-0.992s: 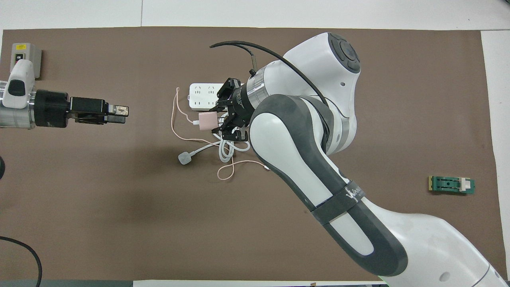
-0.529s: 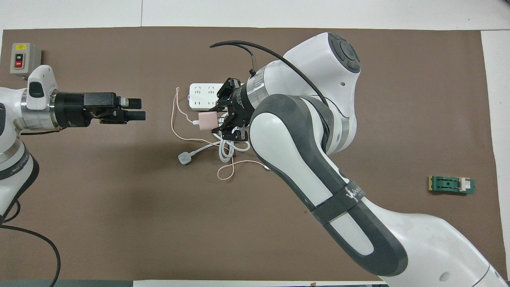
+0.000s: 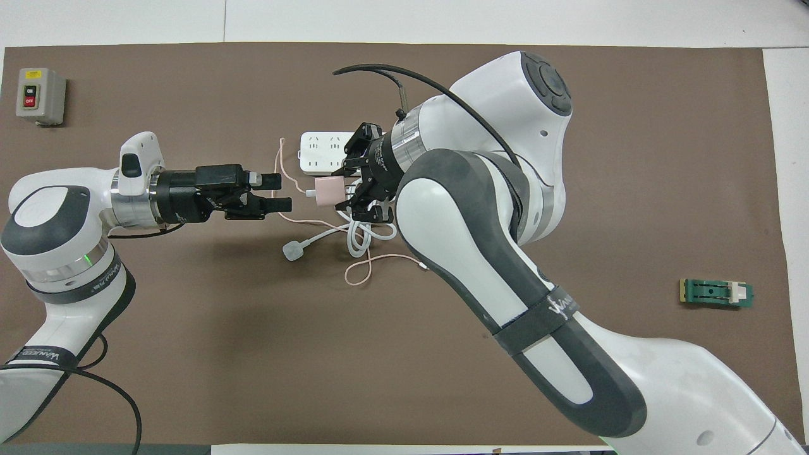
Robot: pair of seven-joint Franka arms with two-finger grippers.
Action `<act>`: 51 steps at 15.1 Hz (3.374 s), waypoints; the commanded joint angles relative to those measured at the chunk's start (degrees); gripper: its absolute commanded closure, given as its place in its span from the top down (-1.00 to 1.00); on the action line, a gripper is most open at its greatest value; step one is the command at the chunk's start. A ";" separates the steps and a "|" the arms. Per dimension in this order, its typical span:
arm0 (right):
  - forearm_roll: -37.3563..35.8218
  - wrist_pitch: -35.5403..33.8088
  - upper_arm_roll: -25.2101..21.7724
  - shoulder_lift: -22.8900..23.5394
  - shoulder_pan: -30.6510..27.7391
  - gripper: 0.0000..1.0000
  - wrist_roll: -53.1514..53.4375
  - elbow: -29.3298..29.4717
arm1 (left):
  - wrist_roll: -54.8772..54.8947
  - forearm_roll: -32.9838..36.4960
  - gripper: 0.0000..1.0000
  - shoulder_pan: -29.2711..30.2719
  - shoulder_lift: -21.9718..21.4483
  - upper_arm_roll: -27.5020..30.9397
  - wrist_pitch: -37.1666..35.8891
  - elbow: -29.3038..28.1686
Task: Plug charger into power strip
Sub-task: 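Grasp the charger with the left gripper, then open the right gripper, then lift the charger with the left gripper while the right gripper withdraws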
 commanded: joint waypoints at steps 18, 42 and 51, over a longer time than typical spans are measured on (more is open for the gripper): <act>1.30 0.32 0.18 0.78 -0.18 -1.00 -1.25 1.03 | 9.80 -7.53 1.00 -9.36 -1.84 0.74 10.38 -3.06; 1.04 0.94 -0.44 -0.36 -2.98 1.00 -0.01 1.12 | 11.47 -3.69 -1.00 -5.85 -2.10 1.27 6.51 -1.85; -10.71 -12.13 -0.61 -7.47 -16.25 1.00 -25.89 0.94 | 9.88 34.69 -1.00 -3.74 1.41 1.45 7.13 19.93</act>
